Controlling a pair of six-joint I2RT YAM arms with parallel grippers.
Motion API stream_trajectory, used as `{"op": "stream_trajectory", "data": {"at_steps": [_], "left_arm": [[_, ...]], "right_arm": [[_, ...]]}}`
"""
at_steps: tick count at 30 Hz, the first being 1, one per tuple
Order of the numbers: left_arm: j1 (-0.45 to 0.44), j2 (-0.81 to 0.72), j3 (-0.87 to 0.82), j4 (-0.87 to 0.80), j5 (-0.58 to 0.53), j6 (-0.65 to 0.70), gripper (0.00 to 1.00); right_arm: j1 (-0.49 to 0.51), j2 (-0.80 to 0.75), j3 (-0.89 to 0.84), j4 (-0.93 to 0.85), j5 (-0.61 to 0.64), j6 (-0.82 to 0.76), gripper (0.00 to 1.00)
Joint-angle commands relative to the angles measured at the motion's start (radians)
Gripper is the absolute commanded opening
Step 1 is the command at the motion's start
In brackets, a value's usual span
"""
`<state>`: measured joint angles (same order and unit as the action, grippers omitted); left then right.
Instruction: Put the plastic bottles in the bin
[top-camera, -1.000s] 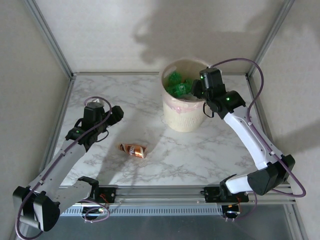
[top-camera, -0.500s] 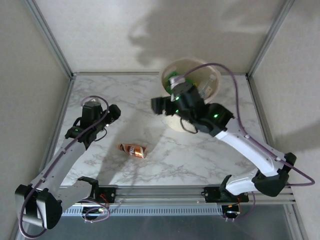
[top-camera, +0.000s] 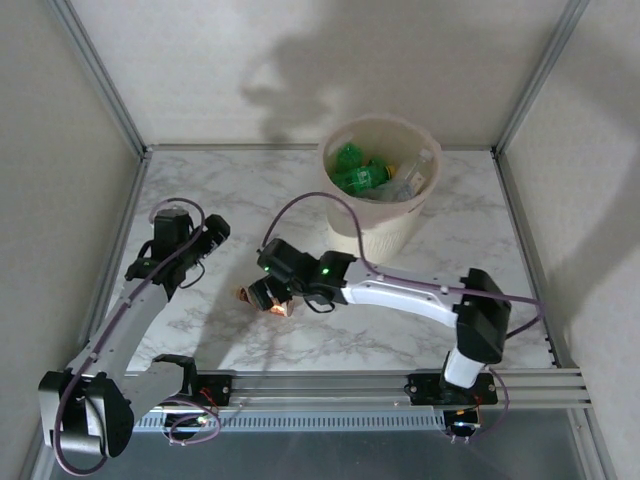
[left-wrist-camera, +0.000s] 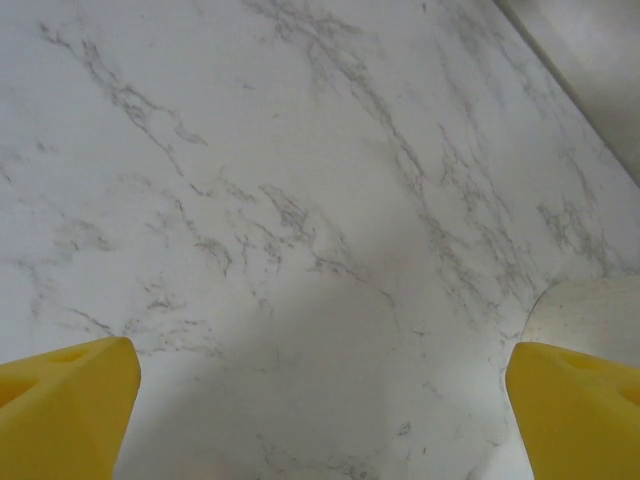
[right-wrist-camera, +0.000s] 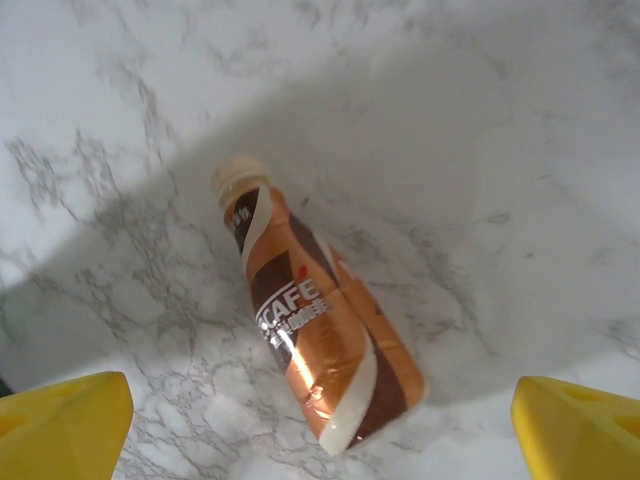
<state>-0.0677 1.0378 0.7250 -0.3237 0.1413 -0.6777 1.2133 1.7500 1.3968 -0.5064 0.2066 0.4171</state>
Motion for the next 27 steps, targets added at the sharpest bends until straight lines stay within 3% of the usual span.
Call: {"op": "stream_trajectory", "data": {"at_steps": [1, 16, 20, 27], "left_arm": [[0.015, -0.002, -0.016, 0.019, 0.029, 0.013, 0.95], [0.052, 0.001, -0.054, 0.042, 0.044, 0.033, 0.95], [0.057, 0.001, -0.058, 0.041, 0.046, 0.038, 0.95], [0.057, 0.001, -0.071, 0.053, 0.061, 0.034, 0.93]], "right_arm": [[0.008, 0.074, 0.041, 0.036, -0.039, -0.050, 0.99], [0.037, 0.383, 0.186, 0.001, 0.013, -0.163, 0.98], [0.028, 0.433, 0.210, -0.003, 0.000, -0.155, 0.87], [0.010, 0.407, 0.158, 0.051, -0.034, -0.117, 0.82]]}}
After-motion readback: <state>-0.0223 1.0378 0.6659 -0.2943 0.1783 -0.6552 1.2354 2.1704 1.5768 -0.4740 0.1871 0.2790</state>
